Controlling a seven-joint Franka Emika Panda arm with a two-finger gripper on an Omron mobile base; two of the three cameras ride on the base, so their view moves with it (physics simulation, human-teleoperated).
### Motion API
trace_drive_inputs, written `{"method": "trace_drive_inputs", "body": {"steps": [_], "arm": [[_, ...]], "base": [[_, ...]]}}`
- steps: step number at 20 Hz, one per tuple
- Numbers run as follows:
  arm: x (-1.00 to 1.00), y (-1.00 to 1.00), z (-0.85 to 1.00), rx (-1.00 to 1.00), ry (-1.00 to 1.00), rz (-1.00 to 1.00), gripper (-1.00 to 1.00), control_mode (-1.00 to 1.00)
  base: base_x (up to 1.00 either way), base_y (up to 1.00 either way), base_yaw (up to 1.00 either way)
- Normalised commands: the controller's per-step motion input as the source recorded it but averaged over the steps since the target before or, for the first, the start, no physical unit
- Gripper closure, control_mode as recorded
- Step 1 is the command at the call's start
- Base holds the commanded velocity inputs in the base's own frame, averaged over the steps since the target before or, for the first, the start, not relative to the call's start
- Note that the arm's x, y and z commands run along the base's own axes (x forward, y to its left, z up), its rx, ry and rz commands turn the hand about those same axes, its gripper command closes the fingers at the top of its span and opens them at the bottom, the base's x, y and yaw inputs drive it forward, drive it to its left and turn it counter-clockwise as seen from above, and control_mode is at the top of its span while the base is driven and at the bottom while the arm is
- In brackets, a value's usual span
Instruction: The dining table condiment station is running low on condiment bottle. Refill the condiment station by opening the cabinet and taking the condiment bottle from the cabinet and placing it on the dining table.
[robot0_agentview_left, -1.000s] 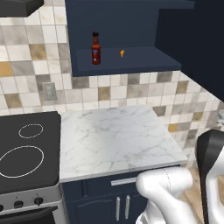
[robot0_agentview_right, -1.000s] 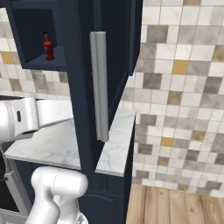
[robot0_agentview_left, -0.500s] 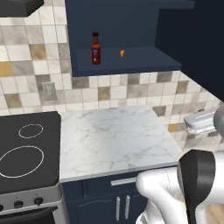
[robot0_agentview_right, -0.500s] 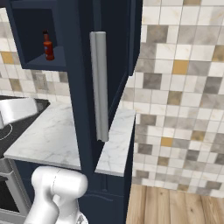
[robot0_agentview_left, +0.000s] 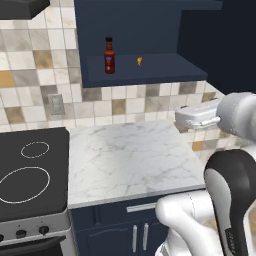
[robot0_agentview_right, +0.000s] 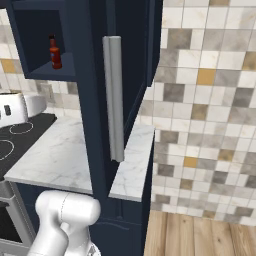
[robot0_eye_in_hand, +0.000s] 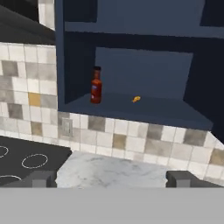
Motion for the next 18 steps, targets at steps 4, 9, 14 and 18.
{"method": "trace_drive_inputs", "body": {"steps": [4, 9, 14, 18], "arm": [[0.77, 0.28, 0.23, 0.33, -0.27, 0.32, -1.00, -1.00], [0.43, 0.58, 0.55, 0.11, -0.25, 0.04, -1.00, -1.00], [0.12, 0.46, 0.53, -0.09, -0.14, -0.17, -1.00, -1.00], [0.07, -0.13, 0.32, 0.00, 0.00, -0.02, -1.00, -1.00]], "base": [[0.00, 0.00, 0.00], [0.00, 0.00, 0.00], [0.00, 0.00, 0.00], [0.00, 0.00, 0.00]]}}
